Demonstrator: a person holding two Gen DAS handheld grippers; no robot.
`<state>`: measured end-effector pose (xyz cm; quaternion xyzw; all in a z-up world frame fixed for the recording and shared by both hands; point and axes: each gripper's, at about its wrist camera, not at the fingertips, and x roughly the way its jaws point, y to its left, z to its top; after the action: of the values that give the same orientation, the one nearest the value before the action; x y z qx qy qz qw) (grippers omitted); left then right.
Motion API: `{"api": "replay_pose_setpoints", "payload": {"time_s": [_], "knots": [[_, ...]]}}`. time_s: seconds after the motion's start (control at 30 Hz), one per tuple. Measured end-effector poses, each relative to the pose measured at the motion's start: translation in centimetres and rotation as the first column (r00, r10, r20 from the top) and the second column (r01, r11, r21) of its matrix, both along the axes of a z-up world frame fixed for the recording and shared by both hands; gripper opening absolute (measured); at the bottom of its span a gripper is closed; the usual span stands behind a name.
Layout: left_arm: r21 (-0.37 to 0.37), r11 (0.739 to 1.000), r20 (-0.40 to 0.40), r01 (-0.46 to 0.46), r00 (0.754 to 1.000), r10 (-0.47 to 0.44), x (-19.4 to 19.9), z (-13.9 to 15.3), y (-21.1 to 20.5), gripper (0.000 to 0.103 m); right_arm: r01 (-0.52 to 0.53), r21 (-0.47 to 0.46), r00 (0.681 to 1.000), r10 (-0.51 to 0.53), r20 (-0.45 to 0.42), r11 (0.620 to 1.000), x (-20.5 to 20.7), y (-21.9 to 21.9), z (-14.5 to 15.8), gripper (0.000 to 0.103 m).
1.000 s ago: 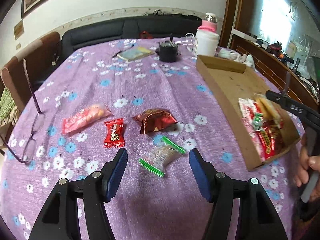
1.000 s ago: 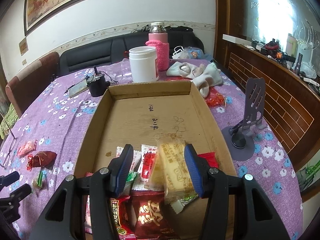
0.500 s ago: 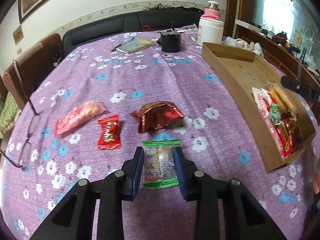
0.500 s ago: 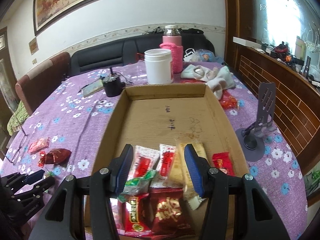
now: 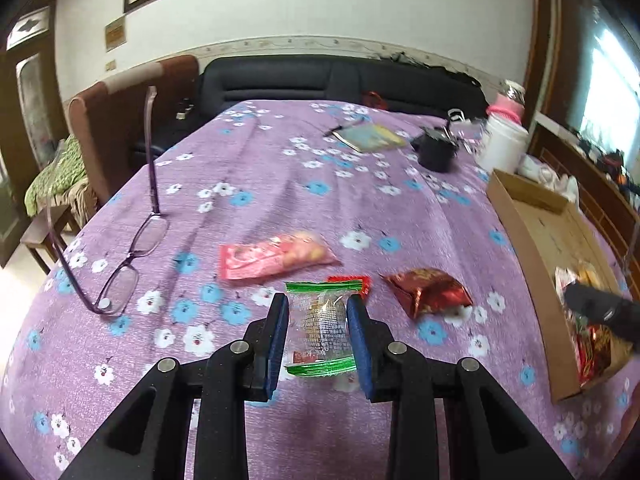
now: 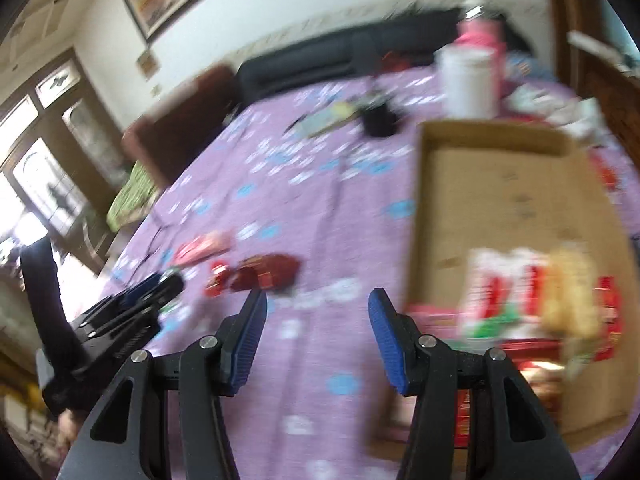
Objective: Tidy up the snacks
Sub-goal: 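Grasp the red-and-gold wrapped candy with the right gripper while the left holds the clear candy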
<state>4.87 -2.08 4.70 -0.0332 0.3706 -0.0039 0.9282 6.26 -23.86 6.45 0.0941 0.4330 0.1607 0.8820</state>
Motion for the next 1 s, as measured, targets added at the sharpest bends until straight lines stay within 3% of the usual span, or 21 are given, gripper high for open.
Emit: {"api": "replay_pose_setpoints", "payload": {"time_s": [0.1, 0.2, 0.3, 0.4, 0.5, 0.57, 0.67, 0.73, 0.77, 1.0], "knots": [[0.004, 0.999, 0.023, -0.036, 0.999, 0.036, -0.3, 0.3, 0.9, 0.032, -0.038, 0.044, 0.996, 0.041, -0.077, 0.998, 3.1, 2.7, -0.9, 0.051], [-0.001, 0.998, 0.023, -0.062, 0.998, 0.062, -0.5, 0.2, 1.8, 0.032, 0.011, 0.027, 0.993, -0.007, -0.116, 1.0, 6.3, 3.7, -2.4, 0.043], [-0.022, 0.996, 0.001, -0.081, 0.997, 0.081, -0.3, -0.1, 2.6, 0.032, -0.009, 0.08, 0.983, 0.024, -0.184, 0.997, 8.4, 4.3, -4.4, 0.033], [-0.046, 0.993, -0.011, -0.104, 0.995, 0.104, -0.3, -0.2, 3.3, 0.032, -0.033, 0.12, 0.98, 0.056, -0.19, 0.992, 7.4, 4.9, -4.5, 0.033], [-0.072, 0.99, -0.011, -0.123, 0.992, 0.123, -0.1, -0.1, 3.8, 0.032, -0.158, 0.179, 0.957, 0.195, -0.213, 0.971, 4.1, 6.7, -4.1, 0.033], [-0.078, 0.99, -0.014, -0.121, 0.993, 0.121, 0.0, 0.0, 3.8, 0.032, -0.214, 0.151, 0.953, 0.24, -0.187, 0.965, 2.4, 7.5, -3.3, 0.033], [-0.063, 0.991, -0.016, -0.12, 0.993, 0.119, 0.1, -0.1, 3.5, 0.032, -0.222, 0.031, 0.972, 0.224, -0.077, 0.975, 2.0, 7.4, -1.4, 0.035], [-0.062, 0.991, -0.015, -0.122, 0.992, 0.121, 0.1, -0.1, 3.6, 0.032, -0.214, -0.024, 0.976, 0.214, -0.037, 0.976, 2.6, 7.2, -0.9, 0.05], [-0.06, 0.99, -0.017, -0.126, 0.992, 0.126, 0.1, -0.2, 3.6, 0.032, -0.218, -0.036, 0.976, 0.218, -0.023, 0.975, 3.2, 7.2, -0.9, 0.052], [-0.048, 0.99, -0.036, -0.134, 0.991, 0.132, 0.6, -0.7, 3.7, 0.032, -0.267, 0.021, 0.96, 0.268, -0.082, 0.963, 5.8, 8.1, -3.6, 0.053]]}}
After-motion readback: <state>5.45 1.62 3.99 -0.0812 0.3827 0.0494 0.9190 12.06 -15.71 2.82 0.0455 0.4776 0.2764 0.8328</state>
